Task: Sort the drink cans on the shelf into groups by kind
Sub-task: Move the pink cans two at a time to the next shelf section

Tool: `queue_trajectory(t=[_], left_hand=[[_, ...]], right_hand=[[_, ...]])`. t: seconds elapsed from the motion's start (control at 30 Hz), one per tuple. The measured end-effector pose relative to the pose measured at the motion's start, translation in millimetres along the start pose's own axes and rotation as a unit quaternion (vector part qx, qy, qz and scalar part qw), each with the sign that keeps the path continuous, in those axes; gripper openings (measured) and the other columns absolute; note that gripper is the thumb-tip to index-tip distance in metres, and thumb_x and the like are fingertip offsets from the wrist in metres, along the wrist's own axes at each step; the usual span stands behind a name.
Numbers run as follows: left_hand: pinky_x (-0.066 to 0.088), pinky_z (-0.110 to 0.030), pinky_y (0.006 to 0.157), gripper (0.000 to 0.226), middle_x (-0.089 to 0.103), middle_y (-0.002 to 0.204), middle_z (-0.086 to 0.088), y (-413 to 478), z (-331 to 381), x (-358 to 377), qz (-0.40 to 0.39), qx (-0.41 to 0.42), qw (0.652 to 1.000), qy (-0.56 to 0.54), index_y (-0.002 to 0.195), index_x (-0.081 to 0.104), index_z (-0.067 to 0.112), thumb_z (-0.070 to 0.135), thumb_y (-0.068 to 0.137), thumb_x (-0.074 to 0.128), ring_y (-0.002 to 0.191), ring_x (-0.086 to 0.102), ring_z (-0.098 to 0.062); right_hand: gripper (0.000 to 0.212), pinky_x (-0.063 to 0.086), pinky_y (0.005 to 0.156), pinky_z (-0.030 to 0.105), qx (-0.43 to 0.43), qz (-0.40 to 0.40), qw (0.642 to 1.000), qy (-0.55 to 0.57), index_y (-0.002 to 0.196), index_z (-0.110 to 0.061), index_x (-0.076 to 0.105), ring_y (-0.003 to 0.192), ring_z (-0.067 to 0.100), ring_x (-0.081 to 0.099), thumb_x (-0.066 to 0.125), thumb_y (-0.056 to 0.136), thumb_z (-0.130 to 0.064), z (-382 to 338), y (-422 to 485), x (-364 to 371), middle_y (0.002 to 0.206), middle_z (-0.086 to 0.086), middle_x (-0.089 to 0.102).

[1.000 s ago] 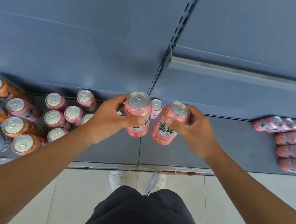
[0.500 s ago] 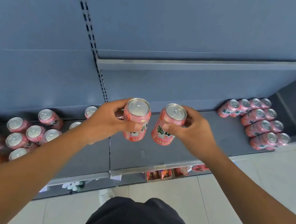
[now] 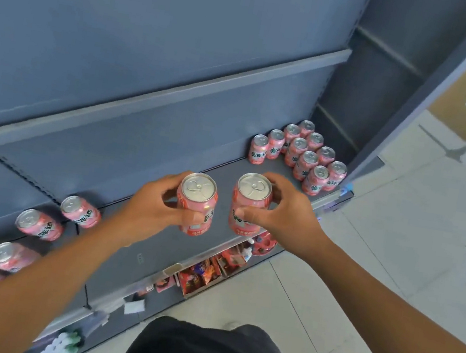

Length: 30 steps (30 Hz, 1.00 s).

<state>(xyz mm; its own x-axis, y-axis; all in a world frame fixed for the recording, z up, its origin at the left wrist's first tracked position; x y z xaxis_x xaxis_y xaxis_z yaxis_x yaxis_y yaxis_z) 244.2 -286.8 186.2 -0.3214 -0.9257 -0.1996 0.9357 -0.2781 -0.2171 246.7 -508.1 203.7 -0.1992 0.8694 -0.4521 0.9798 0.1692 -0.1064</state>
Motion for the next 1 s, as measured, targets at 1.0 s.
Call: queue_trajectory(t=[1.0], left_hand=[[0.052, -0.041, 0.102, 0.059, 0.072, 0.112, 0.011, 246, -12, 57, -0.105, -0.023, 0.994, 0.013, 0.114, 0.066, 0.038, 0.008, 0.068, 0.090, 0.109, 0.065, -0.012]], right_hand=[[0.074, 0.044, 0.082, 0.010, 0.129, 0.062, 0.989, -0.027, 0.127, -0.033, 0.049, 0.100, -0.005, 0.059, 0.090, 0.066, -0.042, 105, 163, -94, 0.110, -0.023, 0.060]])
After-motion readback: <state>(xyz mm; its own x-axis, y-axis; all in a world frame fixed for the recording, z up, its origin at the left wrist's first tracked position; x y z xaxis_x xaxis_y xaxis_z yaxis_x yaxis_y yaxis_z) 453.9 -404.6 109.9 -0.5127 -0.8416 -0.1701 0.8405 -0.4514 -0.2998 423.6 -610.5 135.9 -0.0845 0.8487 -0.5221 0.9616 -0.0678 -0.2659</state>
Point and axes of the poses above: each hand's wrist, its own y-axis towards the middle knuckle, its own x-axis out of the palm, z = x × y, the point moved 10 cm from there along y, towards the middle knuckle
